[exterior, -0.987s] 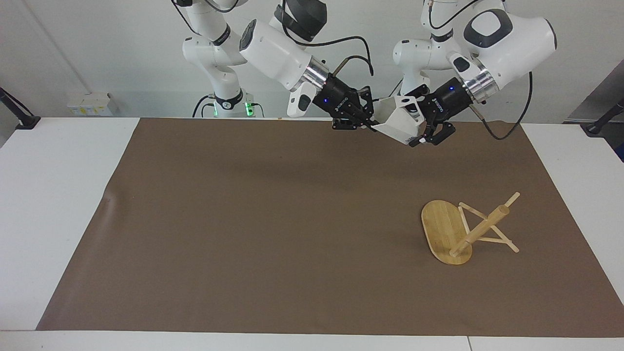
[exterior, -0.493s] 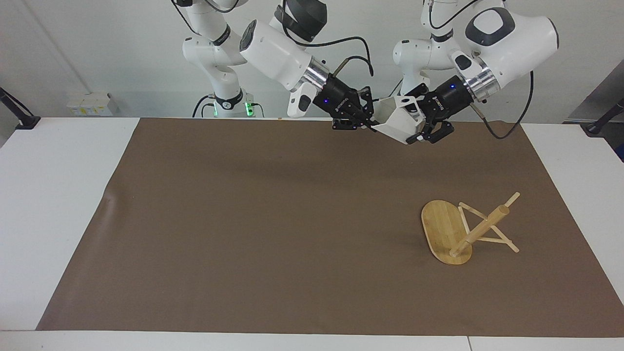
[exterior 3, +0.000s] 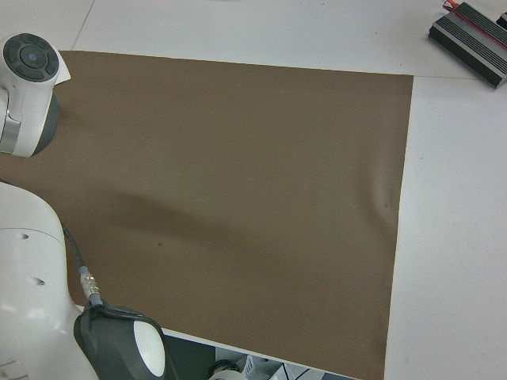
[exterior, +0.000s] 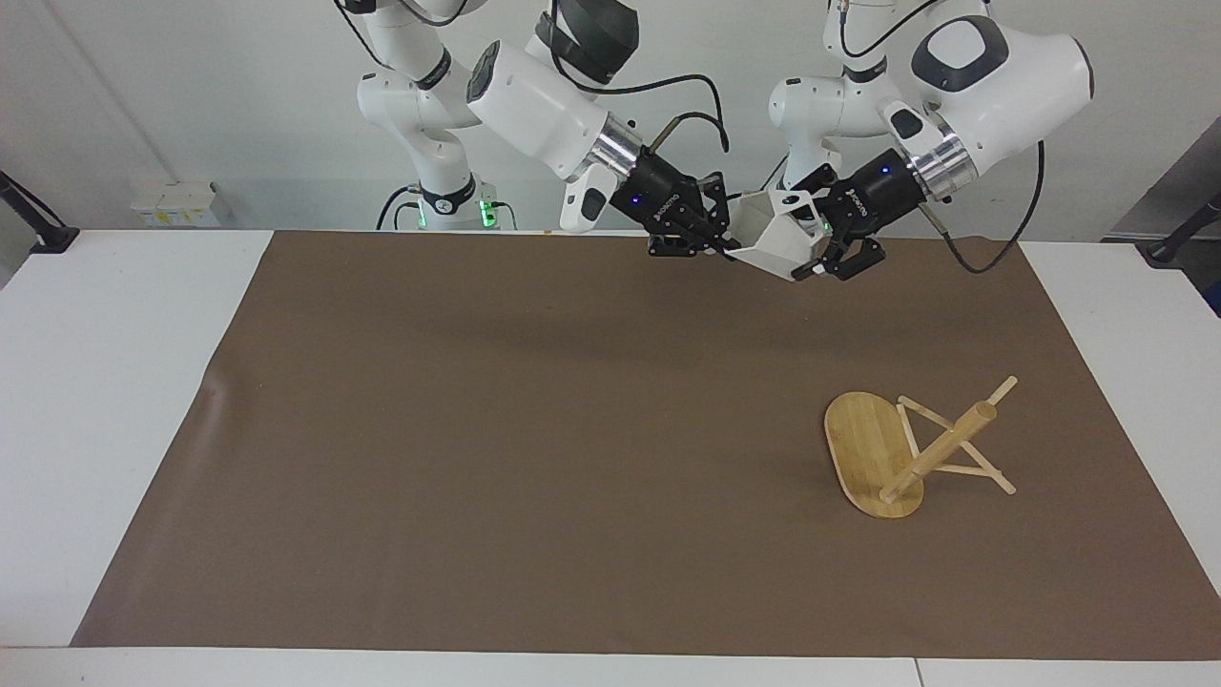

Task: Hang cup on rack
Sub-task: 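Carry the cup with the left gripper while the right gripper withdraws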

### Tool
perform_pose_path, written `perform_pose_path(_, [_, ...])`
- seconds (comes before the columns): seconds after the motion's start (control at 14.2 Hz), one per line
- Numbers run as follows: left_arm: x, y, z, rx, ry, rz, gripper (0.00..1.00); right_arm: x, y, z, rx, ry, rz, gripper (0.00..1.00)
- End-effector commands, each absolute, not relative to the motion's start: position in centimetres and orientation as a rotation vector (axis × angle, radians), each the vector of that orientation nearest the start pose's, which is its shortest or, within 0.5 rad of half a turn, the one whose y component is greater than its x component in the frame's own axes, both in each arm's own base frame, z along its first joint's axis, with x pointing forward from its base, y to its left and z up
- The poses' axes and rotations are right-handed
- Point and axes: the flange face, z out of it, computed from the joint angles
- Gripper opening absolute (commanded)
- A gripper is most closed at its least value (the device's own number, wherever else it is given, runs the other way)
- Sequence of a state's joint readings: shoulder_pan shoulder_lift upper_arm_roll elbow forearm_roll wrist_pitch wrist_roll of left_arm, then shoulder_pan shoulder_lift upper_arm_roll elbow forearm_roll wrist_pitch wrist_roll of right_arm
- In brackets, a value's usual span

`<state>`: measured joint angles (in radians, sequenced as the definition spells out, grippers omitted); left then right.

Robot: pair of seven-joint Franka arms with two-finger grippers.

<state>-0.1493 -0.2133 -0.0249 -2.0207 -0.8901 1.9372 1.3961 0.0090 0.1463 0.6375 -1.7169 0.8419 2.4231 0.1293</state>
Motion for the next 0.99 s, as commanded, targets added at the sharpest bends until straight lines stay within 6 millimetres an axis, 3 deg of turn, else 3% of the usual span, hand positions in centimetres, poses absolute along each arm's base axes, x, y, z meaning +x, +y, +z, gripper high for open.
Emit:
perform_pose_path(0.0, [50.0, -14.1, 58.2, 1.934, -1.406, 0.743, 0.00, 52.6, 37.5, 58.2, -2.176, 0.022, -0.226, 0.99])
perform_pose_path(0.49, [50.0, -13.6, 58.0, 1.954, -1.390, 0.741, 0.00, 52.9, 36.9, 57.8, -2.192, 0.022, -0.221, 1.00])
perform_pose_path(0.56, [50.2, -12.9, 57.8, 1.976, -1.378, 0.743, 0.00, 53.0, 36.5, 57.5, -2.232, -0.006, -0.233, 1.00])
perform_pose_path(0.7, [50.5, -11.8, 57.2, 2.067, -1.339, 0.723, 0.00, 54.7, 32.4, 56.3, -2.388, -0.056, -0.190, 1.00])
perform_pose_path(0.92, [51.3, -11.5, 57.0, 2.187, -1.242, 0.725, 0.00, 55.8, 25.0, 56.7, -2.550, 0.081, -0.061, 1.00])
